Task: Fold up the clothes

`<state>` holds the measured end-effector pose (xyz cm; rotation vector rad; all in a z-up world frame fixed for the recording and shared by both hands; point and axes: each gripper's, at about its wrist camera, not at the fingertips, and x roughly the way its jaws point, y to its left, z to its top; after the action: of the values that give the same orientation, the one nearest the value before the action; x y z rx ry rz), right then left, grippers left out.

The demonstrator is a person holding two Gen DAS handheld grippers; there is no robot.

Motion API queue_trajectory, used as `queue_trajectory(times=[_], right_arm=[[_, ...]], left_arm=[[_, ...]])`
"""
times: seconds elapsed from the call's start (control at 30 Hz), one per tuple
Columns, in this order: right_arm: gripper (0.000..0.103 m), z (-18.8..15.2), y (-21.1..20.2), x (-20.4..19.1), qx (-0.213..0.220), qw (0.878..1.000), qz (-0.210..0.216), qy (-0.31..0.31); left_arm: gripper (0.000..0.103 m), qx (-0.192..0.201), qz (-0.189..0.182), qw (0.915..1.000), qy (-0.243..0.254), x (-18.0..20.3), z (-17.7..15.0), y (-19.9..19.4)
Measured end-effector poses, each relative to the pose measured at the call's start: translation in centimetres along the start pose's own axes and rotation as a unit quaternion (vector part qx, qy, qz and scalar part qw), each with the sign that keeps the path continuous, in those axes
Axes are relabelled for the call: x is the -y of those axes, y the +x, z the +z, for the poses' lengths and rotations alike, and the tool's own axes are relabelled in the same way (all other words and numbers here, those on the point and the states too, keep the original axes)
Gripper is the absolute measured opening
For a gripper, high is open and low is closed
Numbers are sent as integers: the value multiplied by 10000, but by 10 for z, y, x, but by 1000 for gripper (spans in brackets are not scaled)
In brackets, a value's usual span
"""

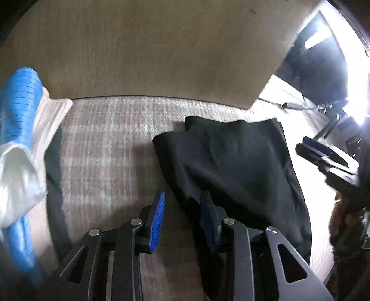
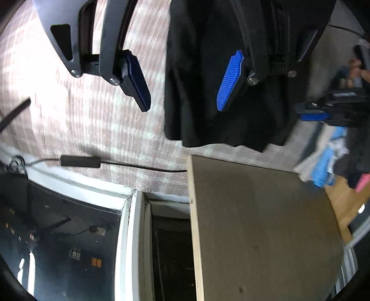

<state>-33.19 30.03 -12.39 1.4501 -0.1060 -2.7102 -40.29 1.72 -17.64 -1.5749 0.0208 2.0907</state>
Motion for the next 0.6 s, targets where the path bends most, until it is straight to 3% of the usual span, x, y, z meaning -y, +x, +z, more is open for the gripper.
queue_trajectory(times=[0.17,0.3,0.33,0.37,0.4,0.5,0.6], right_arm=[[59,5,25,5,-86,9998,-154,-118],[56,9,32,7,-138,9998,-31,-155],[49,10,34,7,-149,9997,10,-168],[23,11,35,7,-165,9997,57,-168],[5,10,36,7,-197,9996,125,-127],[5,6,30,12,-80,9995,298,54],[5,3,18,18,99,9985,476,251]], left_arm=[[39,56,-55,10000,-21,-4,10,15],[40,153,-128,9998,9,-2,17,20],[40,182,-139,9997,22,-1,19,22],[39,226,-91,9997,84,1,19,24],[36,275,-25,9995,135,3,19,25],[7,428,-84,9990,87,2,24,25],[5,581,-194,9981,37,0,33,21]])
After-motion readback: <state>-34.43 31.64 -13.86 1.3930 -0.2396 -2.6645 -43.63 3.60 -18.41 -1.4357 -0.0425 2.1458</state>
